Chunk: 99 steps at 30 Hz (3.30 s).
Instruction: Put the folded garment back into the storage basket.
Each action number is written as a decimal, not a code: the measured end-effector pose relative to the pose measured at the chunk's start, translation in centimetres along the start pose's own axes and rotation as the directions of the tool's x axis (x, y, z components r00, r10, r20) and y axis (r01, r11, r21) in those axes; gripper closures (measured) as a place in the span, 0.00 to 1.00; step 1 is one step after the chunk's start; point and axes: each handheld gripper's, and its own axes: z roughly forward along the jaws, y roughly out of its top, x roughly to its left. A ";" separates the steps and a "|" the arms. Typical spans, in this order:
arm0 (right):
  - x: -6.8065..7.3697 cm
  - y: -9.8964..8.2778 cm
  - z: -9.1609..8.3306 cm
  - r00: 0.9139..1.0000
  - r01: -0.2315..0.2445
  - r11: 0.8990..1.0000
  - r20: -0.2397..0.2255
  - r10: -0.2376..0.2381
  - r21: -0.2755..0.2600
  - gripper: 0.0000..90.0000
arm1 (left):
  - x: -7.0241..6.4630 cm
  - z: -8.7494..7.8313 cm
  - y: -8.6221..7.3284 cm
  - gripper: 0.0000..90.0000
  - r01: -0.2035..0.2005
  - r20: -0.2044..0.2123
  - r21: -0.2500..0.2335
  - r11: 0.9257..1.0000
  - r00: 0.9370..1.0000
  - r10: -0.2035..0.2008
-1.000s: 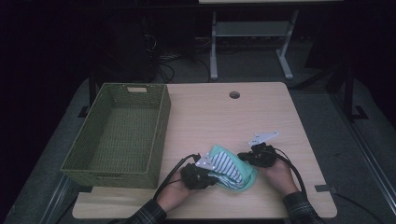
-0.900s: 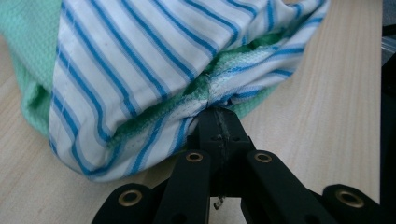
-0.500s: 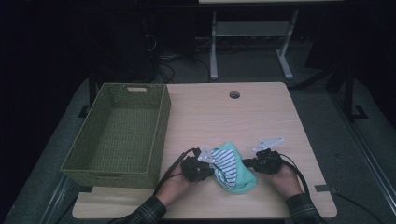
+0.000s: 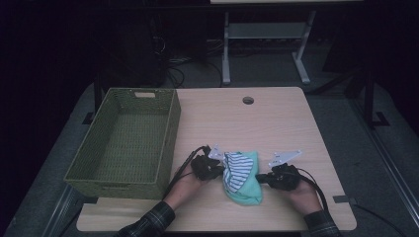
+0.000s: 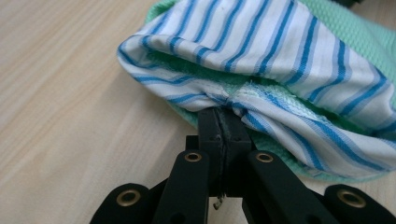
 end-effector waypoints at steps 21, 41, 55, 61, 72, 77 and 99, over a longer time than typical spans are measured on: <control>-3.2 -4.6 -3.1 0.953 -0.161 0.983 0.245 0.178 -0.089 0.16 | 0.0 -3.5 2.2 0.54 -0.098 0.066 -0.014 0.995 0.993 0.099; -3.6 -5.1 -2.9 0.936 -0.147 0.983 0.305 0.174 -0.109 0.12 | -0.1 -0.1 3.8 0.34 -0.235 0.188 0.116 0.965 0.959 0.211; -3.7 -5.1 -2.9 0.935 -0.149 0.983 0.308 0.177 -0.111 0.12 | 0.3 1.9 3.5 0.25 -0.270 0.207 0.188 0.944 0.951 0.230; -3.7 -5.1 -2.9 0.934 -0.149 0.983 0.309 0.177 -0.111 0.12 | 0.3 2.2 3.5 0.23 -0.263 0.214 0.200 0.944 0.952 0.220; -3.7 -5.1 -2.9 0.933 -0.150 0.982 0.312 0.178 -0.113 0.12 | -0.2 2.0 3.5 0.34 -0.257 0.204 0.218 0.941 0.955 0.214; -3.7 -5.1 -2.9 0.933 -0.151 0.982 0.313 0.180 -0.113 0.12 | -0.6 1.7 3.6 0.51 -0.264 0.215 0.226 0.938 0.952 0.216; -3.7 -5.1 -2.9 0.933 -0.152 0.982 0.312 0.180 -0.111 0.12 | 0.2 0.9 3.9 0.81 -0.120 0.227 0.197 0.973 0.971 0.074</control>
